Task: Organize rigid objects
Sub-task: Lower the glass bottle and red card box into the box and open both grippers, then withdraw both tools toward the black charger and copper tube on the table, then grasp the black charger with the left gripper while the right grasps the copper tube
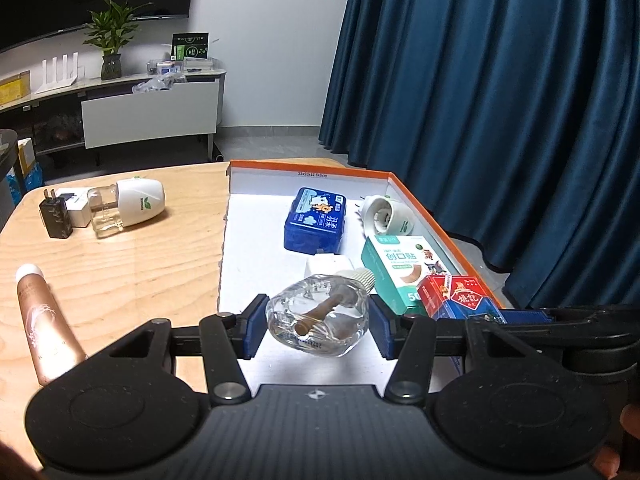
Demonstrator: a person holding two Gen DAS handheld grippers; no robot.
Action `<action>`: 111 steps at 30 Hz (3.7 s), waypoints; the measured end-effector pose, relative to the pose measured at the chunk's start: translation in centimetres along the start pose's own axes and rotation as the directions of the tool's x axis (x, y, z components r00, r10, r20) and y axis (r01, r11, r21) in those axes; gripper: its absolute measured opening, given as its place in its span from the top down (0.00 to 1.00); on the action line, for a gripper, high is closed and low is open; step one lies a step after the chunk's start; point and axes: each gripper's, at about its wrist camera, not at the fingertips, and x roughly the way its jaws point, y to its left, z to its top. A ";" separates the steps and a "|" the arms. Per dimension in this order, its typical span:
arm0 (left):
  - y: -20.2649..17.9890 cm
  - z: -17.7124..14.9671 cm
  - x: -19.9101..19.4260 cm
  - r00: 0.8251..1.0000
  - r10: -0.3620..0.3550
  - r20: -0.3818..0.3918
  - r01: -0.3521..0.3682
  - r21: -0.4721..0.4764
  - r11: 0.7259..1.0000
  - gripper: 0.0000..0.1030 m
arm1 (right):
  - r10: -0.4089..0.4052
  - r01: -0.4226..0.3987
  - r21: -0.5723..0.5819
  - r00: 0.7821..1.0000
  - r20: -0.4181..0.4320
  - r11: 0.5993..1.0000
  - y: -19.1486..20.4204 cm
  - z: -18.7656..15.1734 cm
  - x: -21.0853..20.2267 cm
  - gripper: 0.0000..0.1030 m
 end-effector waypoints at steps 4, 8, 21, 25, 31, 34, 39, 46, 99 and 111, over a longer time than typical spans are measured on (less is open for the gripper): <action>0.0 -0.1 0.3 1.000 -0.001 -0.008 0.001 0.001 1.000 0.48 | -0.015 0.015 -0.006 0.999 0.032 1.000 0.1 0.1 -0.2 0.29; -0.3 -0.2 0.7 1.000 -0.007 -0.017 0.007 0.009 1.000 0.48 | -0.027 0.027 0.001 0.999 0.047 1.000 -0.2 0.2 -0.6 0.29; -1.0 -0.6 1.5 0.994 -0.085 -0.067 0.086 0.018 0.996 0.38 | -0.023 0.022 0.008 0.996 0.086 1.000 -0.3 0.9 -2.1 0.27; -0.2 -0.1 0.5 0.997 -0.061 -0.044 0.061 -0.007 0.998 0.30 | -0.015 0.014 0.010 0.995 0.099 1.000 0.1 1.1 -2.6 0.25; 1.8 0.4 -1.7 1.000 0.004 0.008 -0.004 -0.011 1.000 0.24 | 0.019 -0.016 -0.032 0.994 0.106 0.999 1.8 1.4 -3.4 0.23; 3.3 0.4 -2.7 0.999 0.045 0.022 -0.044 -0.028 0.999 0.23 | 0.045 -0.039 -0.053 0.993 0.107 0.998 2.8 1.4 -3.7 0.21; 6.6 0.0 -4.1 0.991 0.126 0.036 -0.124 -0.067 0.990 0.21 | 0.083 -0.074 -0.097 0.992 0.099 0.993 4.9 1.3 -3.8 0.20; 12.3 -0.6 -6.0 0.969 0.244 0.037 -0.233 -0.184 0.955 0.19 | 0.136 -0.124 -0.161 0.988 0.070 0.979 8.0 1.0 -3.2 0.20; 27.1 4.4 1.4 0.969 0.243 0.042 -0.238 -0.108 0.965 0.65 | 0.398 -0.455 -0.396 0.890 -0.221 0.798 27.9 2.0 9.7 0.19; 26.2 2.6 -2.5 0.962 0.272 0.039 -0.260 -0.185 0.948 0.65 | 0.333 -0.377 -0.463 0.926 -0.176 0.802 31.2 0.8 11.2 0.57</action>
